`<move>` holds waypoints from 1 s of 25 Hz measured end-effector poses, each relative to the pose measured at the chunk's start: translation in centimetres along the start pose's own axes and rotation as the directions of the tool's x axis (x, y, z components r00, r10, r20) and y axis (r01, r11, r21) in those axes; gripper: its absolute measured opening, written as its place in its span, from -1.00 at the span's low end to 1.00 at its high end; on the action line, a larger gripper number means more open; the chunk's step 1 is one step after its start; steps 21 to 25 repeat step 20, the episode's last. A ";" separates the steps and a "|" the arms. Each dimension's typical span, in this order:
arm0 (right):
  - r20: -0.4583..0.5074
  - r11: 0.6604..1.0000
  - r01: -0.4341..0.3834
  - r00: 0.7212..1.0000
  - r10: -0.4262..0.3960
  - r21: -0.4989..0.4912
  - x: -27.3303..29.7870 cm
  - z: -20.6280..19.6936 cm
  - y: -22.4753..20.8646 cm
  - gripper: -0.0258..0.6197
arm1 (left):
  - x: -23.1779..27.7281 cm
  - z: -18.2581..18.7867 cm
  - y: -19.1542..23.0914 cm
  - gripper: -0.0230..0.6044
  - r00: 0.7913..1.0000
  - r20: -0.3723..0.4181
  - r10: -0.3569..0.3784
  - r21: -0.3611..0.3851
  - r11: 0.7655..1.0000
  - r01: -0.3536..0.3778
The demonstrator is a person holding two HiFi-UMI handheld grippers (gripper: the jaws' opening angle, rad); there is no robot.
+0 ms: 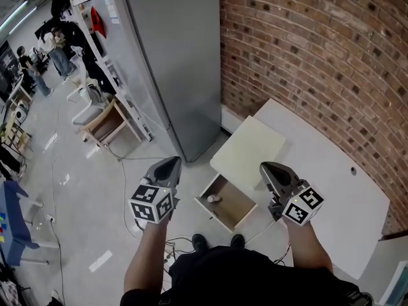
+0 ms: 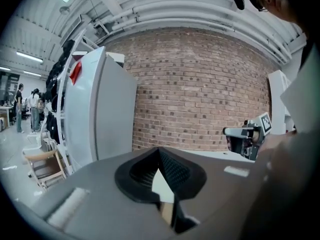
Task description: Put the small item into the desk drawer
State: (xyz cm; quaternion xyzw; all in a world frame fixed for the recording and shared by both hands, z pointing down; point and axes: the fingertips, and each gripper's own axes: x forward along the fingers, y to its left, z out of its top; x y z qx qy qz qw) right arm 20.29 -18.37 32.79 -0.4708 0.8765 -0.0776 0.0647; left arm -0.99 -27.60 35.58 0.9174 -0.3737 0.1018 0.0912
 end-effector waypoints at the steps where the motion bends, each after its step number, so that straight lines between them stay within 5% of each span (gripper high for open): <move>1: 0.010 1.000 0.004 1.000 -0.004 -0.004 0.3 0.4 0.3 -0.88 | -0.3 0.6 0.1 -0.89 1.000 0.027 0.003 -0.005 1.000 -0.003; 5: 0.013 0.999 0.007 1.000 -0.007 -0.034 1.6 0.9 1.8 -0.88 | -1.3 1.5 0.5 -0.89 0.993 0.119 -0.005 -0.015 1.000 0.007; 10: 0.003 0.999 0.013 1.000 -0.013 -0.050 3.5 0.8 2.6 -0.88 | -2.0 1.3 1.6 -0.89 0.988 0.128 -0.084 -0.084 0.992 0.095; 15: 0.012 0.999 0.021 1.000 -0.020 -0.050 5.5 0.9 3.5 -0.88 | -2.7 1.8 2.0 -0.89 0.977 0.124 -0.172 -0.027 0.984 0.177; 25: 0.029 1.000 -0.002 1.000 0.003 -0.015 6.9 1.0 4.6 -0.88 | -2.7 2.4 3.9 -0.89 0.983 0.123 -0.138 0.015 0.990 0.137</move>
